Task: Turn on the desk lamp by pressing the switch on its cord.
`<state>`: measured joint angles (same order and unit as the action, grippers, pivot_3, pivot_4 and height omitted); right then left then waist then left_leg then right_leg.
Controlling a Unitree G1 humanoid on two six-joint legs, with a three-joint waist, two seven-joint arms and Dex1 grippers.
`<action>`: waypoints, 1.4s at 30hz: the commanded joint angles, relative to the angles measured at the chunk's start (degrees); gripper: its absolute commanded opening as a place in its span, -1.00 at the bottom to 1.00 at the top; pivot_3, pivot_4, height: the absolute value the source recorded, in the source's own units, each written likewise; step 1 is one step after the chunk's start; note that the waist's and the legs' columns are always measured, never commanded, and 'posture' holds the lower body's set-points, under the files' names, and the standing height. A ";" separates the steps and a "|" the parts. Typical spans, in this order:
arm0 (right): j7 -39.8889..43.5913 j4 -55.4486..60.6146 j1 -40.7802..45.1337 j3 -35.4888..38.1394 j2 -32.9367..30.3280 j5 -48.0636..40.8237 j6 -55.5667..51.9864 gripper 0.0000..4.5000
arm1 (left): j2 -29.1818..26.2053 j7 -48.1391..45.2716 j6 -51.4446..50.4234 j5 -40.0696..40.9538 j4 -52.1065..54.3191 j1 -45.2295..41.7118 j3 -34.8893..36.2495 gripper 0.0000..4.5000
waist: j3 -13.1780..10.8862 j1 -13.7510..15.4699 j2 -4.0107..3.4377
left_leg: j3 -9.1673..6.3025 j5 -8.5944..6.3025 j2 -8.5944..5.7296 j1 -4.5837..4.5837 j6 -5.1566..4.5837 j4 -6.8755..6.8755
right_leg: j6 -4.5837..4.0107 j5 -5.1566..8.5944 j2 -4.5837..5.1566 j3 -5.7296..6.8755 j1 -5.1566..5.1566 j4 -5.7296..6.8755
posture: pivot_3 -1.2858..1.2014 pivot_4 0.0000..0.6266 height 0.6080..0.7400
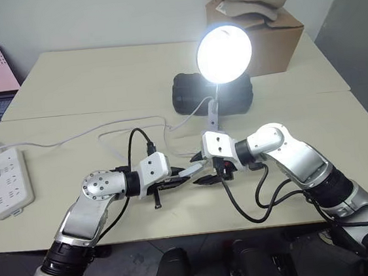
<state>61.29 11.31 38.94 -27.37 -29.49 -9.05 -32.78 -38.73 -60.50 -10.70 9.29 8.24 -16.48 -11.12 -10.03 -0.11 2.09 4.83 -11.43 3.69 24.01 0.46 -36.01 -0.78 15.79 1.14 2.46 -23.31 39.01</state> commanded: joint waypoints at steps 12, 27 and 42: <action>-5.96 19.39 -15.81 17.19 -11.60 -6.05 -7.79 1.00 | 6.14 3.01 10.41 -6.86 -15.46 -7.63 -3.12 -0.82 | 0.00 0.19 0.01 | 0.00 0.00 0.01 0.03 0.00 0.01 | 0.00 0.00 -0.01 0.00 -0.01 -0.02 | 0.03 -0.52 1.00; -12.24 20.97 -20.40 19.62 -11.69 -7.32 -8.82 1.00 | 1.04 -1.10 5.42 -0.27 -5.62 -0.22 2.28 0.72 | 0.00 -0.12 0.01 | -0.02 0.00 0.02 0.00 0.00 0.04 | 0.00 0.01 -0.02 -0.01 -0.01 -0.02 | 0.03 -0.52 1.00; -5.14 11.90 -28.40 30.97 -15.82 -10.64 9.23 1.00 | -4.56 10.59 -15.48 13.03 22.78 30.88 30.82 0.77 | -0.03 0.28 0.07 | -0.09 -0.01 -0.01 -0.11 0.01 0.03 | -0.03 0.04 0.09 0.08 0.05 -0.07 | 0.03 -0.52 1.00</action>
<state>55.08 22.13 10.55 1.77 -44.74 -18.51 -26.10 -42.69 -50.50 -25.57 20.34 27.97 14.93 17.57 -10.05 0.17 2.16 4.72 -11.44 3.69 23.88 0.47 -35.97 -0.85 15.84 1.22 2.55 -23.26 38.96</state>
